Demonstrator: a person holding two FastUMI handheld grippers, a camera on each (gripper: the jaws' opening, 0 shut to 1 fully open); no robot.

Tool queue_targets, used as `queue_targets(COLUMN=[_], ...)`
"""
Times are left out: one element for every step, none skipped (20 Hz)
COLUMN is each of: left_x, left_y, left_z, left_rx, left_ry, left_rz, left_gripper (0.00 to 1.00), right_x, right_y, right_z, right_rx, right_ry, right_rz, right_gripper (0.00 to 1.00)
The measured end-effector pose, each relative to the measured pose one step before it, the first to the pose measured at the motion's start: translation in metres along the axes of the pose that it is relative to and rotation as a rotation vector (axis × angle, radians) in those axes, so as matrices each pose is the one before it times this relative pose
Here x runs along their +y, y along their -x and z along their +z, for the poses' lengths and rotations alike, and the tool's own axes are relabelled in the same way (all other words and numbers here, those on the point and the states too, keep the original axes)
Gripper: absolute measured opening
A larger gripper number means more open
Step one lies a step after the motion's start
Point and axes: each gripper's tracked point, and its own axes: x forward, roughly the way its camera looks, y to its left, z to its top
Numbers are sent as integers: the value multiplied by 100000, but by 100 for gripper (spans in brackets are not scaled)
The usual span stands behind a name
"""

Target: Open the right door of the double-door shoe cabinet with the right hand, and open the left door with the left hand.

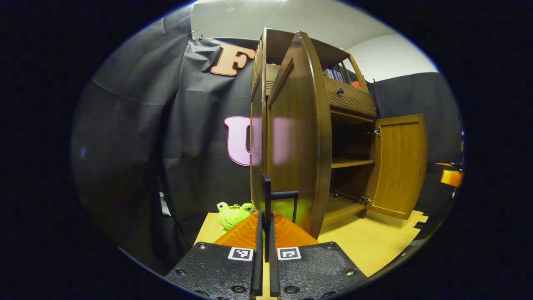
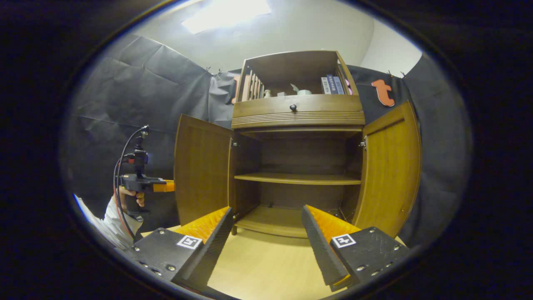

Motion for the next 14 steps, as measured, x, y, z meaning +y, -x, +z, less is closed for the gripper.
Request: queue_targets(left_x=[-93, 100, 116, 100, 323, 414, 433, 142, 133, 53, -53, -88, -104, -413], left_y=[-7, 389, -34, 363, 270, 430, 551, 559, 584, 673, 623, 564, 419, 453], left_z=[101, -15, -171, -105, 167, 167, 73, 221, 279, 180, 361, 646, 653, 382], left_rx=[-551, 395, 223, 579, -809, -328, -541, -533, -696, -437, -1079, -1974, -1432, -1100], left_ry=[-850, -430, 278, 715, 112, -220, -615, 36, 389, 103, -412, -756, -1345, -1794], left_rz=[791, 1360, 923, 1305, 1782, 2251, 1858, 1370, 1230, 1316, 1448, 1763, 1544, 1424], left_gripper=[8, 10, 17, 16, 15, 19, 32, 44, 52, 60, 69, 73, 81, 87], right_x=[-155, -195, -249, -292, -135, -83, -228, -483, -557, -254, -143, -201, -280, -448], right_y=[174, 99, 134, 98, 26, 56, 169, 34, 32, 49, 78, 76, 121, 116], right_z=[-134, -44, -97, -41, -100, -47, -169, -39, -20, 153, 50, 88, -71, 5], right_rx=[-97, -20, -75, 93, 134, 79, 82, 140, -35, -295, -408, -407, -135, -37], right_ry=[-154, -177, -276, -378, -658, -765, -615, 17, 202, -142, -472, -597, -267, -174], right_rz=[-284, -428, -549, -357, 243, 639, 96, -793, -1072, -808, -322, -124, -540, -1020], right_gripper=[98, 98, 98, 98, 98, 98, 98, 98, 98, 98, 98, 98, 98, 97])
